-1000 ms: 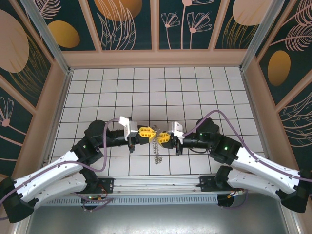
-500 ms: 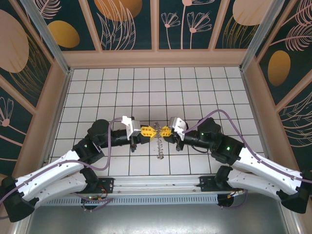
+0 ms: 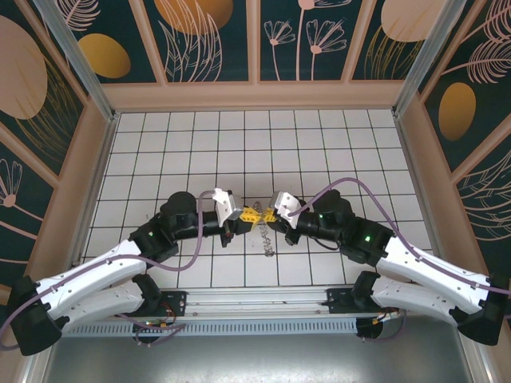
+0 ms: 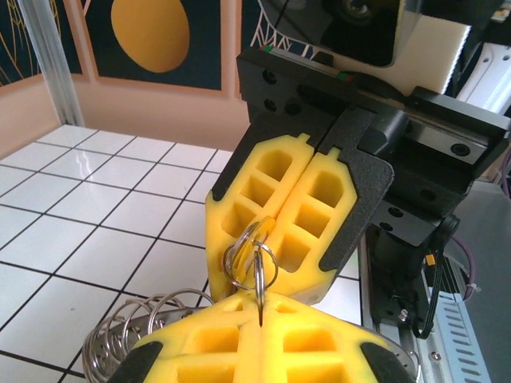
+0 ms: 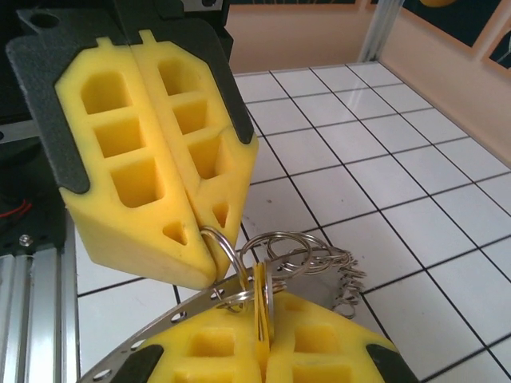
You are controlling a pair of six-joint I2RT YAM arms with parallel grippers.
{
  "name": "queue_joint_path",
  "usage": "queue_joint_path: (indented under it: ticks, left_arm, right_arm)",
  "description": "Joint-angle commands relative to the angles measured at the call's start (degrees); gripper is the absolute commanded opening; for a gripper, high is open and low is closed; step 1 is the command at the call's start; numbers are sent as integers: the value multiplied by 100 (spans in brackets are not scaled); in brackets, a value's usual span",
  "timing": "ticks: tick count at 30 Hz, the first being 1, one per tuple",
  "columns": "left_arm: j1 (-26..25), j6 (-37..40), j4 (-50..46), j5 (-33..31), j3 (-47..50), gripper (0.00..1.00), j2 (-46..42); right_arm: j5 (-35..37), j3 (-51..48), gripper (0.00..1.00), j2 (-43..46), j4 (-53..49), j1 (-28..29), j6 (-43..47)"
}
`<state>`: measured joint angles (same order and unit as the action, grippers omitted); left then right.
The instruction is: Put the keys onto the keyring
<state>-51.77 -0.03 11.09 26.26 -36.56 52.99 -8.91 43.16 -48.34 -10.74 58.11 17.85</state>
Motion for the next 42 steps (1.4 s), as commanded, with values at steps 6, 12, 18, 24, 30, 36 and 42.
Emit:
queue_joint_path:
  ticks: [6,12,18,24,30,36,42]
  left_arm:
    - [-22,161,-169,-106,-308,0,216]
    - [-24,195,-274,-86,-317,0,212]
    - [-25,188,-301,217,-326,0,218]
    - [-20,232,-388,551,-392,0,281]
    - [-20,245,-432,691,-403,0,335]
    - [-20,242,-424,759,-388,0,343]
    - [-19,257,-441,749,-361,0,292]
  right_arm:
    - [231,267,0,69,200,78,250]
    - [443,280,0,171,291,113,332]
    - [824,364,0,193,239,212,560]
    - [1412,398,0,202,259,558,897]
    - [2100,489,0,99,222,901,1286]
    - [2427,558,0,57,330,1118,1602]
    - [2735,708,0,14,242,1262,1995]
